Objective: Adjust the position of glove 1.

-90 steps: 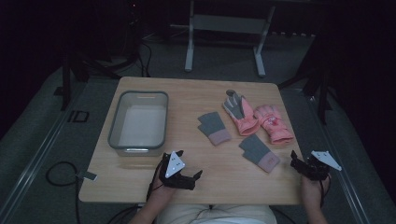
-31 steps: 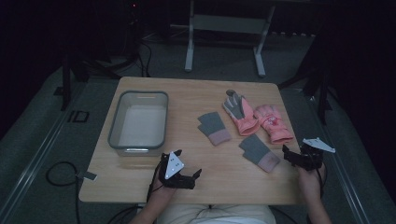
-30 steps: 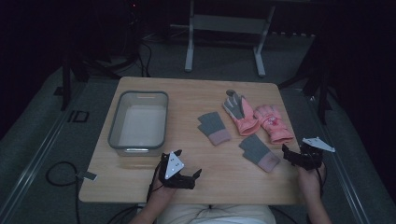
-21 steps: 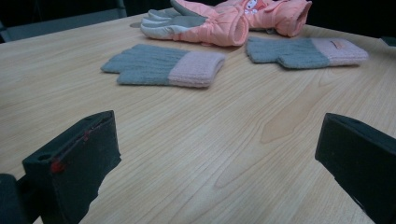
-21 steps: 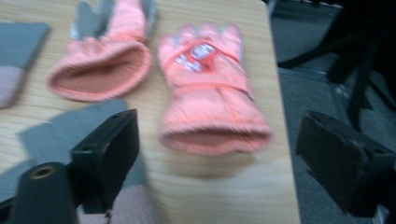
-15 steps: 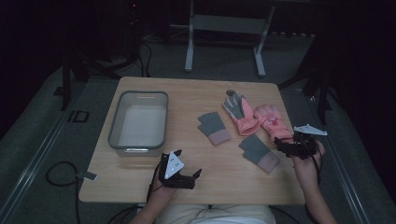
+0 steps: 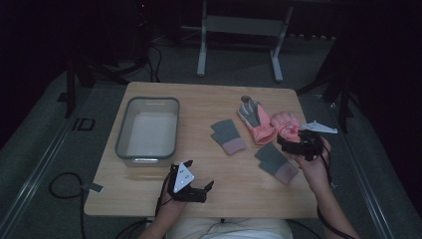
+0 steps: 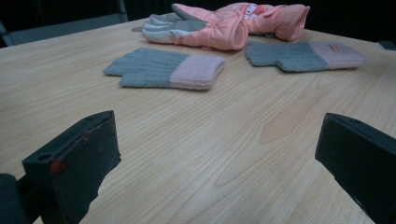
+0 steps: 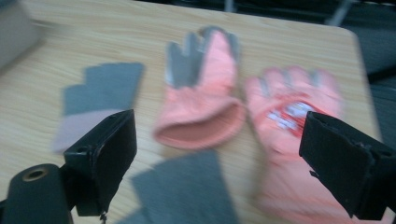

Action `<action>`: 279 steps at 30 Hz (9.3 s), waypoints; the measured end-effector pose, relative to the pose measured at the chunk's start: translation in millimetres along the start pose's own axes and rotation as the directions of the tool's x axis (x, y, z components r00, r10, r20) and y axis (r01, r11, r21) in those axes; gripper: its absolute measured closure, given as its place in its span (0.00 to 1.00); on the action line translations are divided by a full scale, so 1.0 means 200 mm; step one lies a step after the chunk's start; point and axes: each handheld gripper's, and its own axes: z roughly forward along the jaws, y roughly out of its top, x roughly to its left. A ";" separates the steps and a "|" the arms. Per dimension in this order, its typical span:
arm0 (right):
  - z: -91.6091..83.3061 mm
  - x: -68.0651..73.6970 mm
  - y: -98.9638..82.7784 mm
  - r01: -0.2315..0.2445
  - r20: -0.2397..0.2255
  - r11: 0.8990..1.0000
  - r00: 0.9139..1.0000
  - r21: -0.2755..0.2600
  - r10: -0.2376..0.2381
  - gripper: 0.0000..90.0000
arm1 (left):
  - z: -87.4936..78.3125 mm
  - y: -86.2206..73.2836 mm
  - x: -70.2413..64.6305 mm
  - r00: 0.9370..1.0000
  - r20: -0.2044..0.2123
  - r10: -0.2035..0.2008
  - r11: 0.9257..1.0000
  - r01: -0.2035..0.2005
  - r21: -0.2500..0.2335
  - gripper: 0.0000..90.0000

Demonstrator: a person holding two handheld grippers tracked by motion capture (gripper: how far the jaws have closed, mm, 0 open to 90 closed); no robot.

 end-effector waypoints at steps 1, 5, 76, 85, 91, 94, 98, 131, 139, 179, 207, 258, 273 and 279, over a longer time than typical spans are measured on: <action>0.00 0.02 0.01 0.012 -0.012 1.000 1.000 -0.013 -0.012 0.17 | 0.00 0.00 0.00 1.000 0.000 0.001 1.000 -0.001 0.002 0.00; 0.03 0.08 0.06 0.046 -0.036 0.998 0.998 -0.037 -0.047 0.22 | 0.00 0.00 0.00 1.000 0.001 0.000 1.000 0.000 0.001 0.00; 0.79 0.53 0.12 0.182 -0.275 0.960 0.954 0.214 -0.119 0.95 | 0.00 0.00 0.00 1.000 0.005 0.003 1.000 -0.003 -0.001 0.00; 0.40 0.65 0.11 0.032 -0.140 0.996 0.990 0.081 -0.021 0.95 | 0.00 0.00 0.00 1.000 0.003 0.002 1.000 -0.002 -0.002 0.00; 0.28 0.66 0.02 -0.102 -0.135 0.992 0.985 0.069 0.111 0.95 | 0.00 0.00 0.00 1.000 0.000 0.004 1.000 -0.004 -0.004 0.00; 0.27 0.70 -0.03 -0.107 -0.114 0.992 0.987 0.067 0.114 0.95 | 0.00 0.00 0.00 1.000 0.002 0.006 1.000 -0.006 -0.001 0.00; 0.30 0.74 -0.09 -0.143 -0.103 0.986 0.983 0.088 0.152 0.95 | 0.00 0.00 0.00 1.000 0.005 0.011 1.000 -0.011 -0.005 0.00; 0.29 0.54 -0.14 0.165 -0.194 0.985 0.969 0.052 -0.152 0.71 | 0.00 0.00 -0.01 1.000 0.006 0.011 1.000 -0.011 -0.002 0.00; 0.21 0.19 -0.17 0.297 -0.292 0.951 0.920 0.086 -0.261 0.73 | 0.00 0.00 -0.01 1.000 0.000 0.015 1.000 -0.015 -0.004 0.00; 0.06 0.06 -0.25 0.231 -0.218 0.941 0.960 0.249 -0.178 0.94 | 0.00 0.00 -0.01 1.000 -0.026 0.015 1.000 -0.016 -0.018 0.00; 0.05 0.27 -0.42 -0.191 0.120 0.962 0.978 0.194 0.170 0.94 | 0.00 0.00 -0.02 0.999 -0.036 0.035 0.999 -0.036 -0.014 0.00; 0.12 0.13 -0.46 0.208 -0.144 0.948 0.974 0.242 -0.177 0.85 | 0.00 0.00 -0.02 0.999 -0.028 0.034 0.999 -0.034 -0.018 0.00; 0.05 0.14 -0.40 0.080 -0.047 0.974 0.996 0.213 -0.071 0.95 | 0.00 0.00 -0.02 0.999 -0.028 0.028 0.999 -0.028 -0.019 0.00; -0.05 0.20 -0.26 0.063 -0.052 0.987 0.997 0.148 -0.056 0.95 | 0.00 0.00 -0.02 0.999 -0.028 0.032 0.999 -0.032 -0.018 0.00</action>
